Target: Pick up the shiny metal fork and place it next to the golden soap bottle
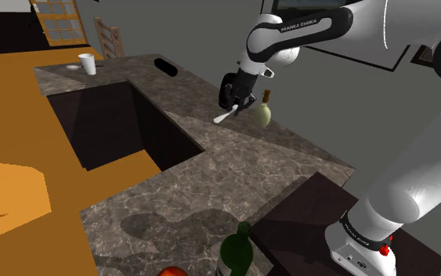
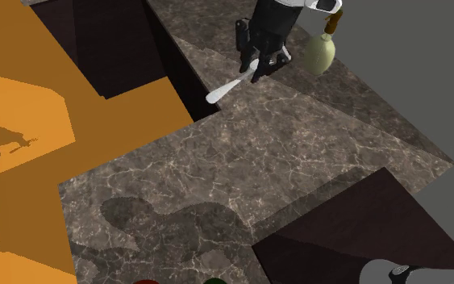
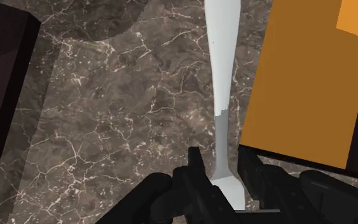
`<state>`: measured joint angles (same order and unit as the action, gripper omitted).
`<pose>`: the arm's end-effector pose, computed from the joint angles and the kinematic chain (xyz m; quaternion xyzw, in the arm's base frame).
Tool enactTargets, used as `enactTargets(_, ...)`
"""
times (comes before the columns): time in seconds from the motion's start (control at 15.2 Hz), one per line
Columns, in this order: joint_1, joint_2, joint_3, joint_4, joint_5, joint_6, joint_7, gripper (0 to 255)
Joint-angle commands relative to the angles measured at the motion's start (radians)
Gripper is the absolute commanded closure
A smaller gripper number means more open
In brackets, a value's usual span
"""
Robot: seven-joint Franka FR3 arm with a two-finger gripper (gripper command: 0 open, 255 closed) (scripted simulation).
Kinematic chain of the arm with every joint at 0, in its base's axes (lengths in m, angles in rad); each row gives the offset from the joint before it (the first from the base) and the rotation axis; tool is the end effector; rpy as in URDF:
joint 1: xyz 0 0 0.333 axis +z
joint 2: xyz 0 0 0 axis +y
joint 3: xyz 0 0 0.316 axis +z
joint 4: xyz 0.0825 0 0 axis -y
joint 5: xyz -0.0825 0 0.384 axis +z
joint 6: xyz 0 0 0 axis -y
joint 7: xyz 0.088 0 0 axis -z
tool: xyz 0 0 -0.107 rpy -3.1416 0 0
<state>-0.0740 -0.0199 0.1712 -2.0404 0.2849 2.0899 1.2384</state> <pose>0.5500 0.0679 0.4589 -0.7970 0.5901 0.0498 0.1186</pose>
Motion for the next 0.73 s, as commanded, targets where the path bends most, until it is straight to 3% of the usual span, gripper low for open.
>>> enactTargets(0.0, -0.022, -0.016, -0.023, -0.020, 0.005, -0.008, -0.049, 255)
enactTargets(0.66, -0.140, -0.018, -0.152, -0.008, 0.001, -0.084, -0.282, 255)
